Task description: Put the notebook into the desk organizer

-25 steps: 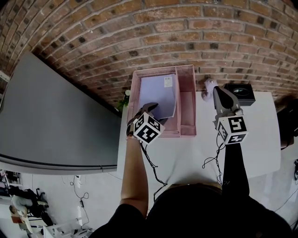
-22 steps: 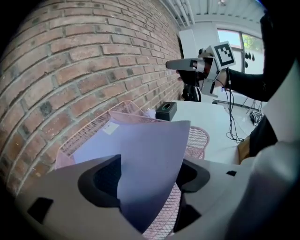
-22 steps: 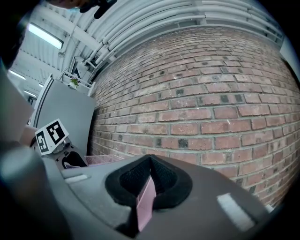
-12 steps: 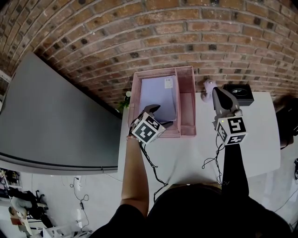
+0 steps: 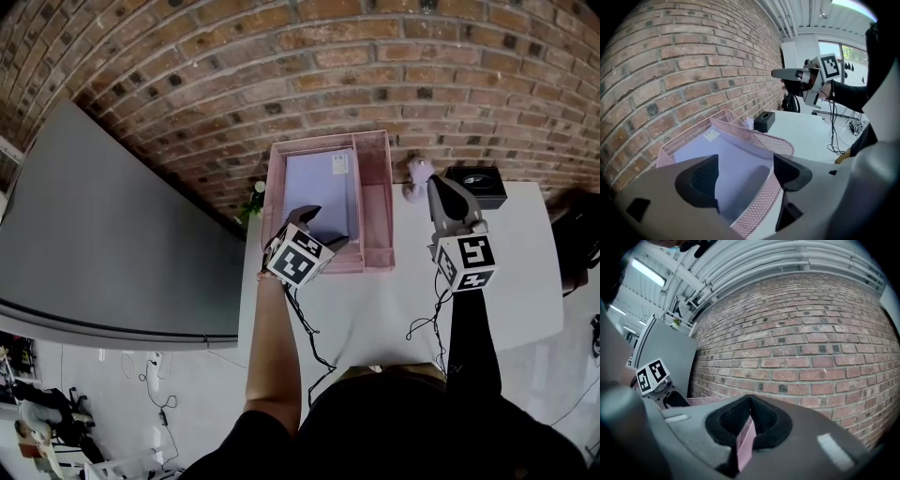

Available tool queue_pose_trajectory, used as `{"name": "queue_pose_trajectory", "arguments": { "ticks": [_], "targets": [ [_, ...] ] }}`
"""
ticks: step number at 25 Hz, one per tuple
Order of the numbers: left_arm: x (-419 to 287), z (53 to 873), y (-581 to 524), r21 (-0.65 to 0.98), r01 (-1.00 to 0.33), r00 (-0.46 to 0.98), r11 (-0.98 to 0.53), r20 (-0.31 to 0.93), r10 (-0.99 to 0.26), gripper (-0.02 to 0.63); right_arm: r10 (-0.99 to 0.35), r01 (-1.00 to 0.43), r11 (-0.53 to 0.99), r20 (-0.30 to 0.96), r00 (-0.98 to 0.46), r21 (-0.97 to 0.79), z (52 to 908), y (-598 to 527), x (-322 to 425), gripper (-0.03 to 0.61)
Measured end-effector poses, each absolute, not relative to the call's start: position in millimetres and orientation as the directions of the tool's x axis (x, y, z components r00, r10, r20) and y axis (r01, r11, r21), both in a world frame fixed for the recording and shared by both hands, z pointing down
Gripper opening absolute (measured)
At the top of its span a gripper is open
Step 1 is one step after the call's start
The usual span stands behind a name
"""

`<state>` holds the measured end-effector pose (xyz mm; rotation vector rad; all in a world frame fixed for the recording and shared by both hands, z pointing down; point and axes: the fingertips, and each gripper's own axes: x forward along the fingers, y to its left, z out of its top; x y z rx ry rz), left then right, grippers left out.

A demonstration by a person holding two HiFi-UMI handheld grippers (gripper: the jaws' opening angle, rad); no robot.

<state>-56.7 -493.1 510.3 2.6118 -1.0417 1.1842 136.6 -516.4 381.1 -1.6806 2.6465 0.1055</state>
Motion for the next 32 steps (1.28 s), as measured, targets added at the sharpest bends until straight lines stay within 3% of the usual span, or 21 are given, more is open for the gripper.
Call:
{"name": "queue_pose_trajectory", "arguments": {
  "ticks": [7, 18, 32],
  "targets": [
    [-63, 485, -491, -0.205, -0.680, 0.469, -0.704, 0.617, -0.633, 0.362, -0.908, -0.908, 0.414, -0.046, -0.417, 0.065, 376, -499, 133, 0.003],
    [-71, 428, -475, -0.137, -0.806, 0.496, -0.575, 0.372, -0.785, 0.362, -0.913, -0.914, 0.399, -0.061, -0.403, 0.076, 361, -458, 118, 0.003],
    [-93, 395, -400, -0.117, -0.869, 0.446, -0.481, 0.240, -0.863, 0.362, -0.919, -0.920, 0.382, -0.068, -0.388, 0.084, 359, -386, 91, 0.002]
  ]
}}
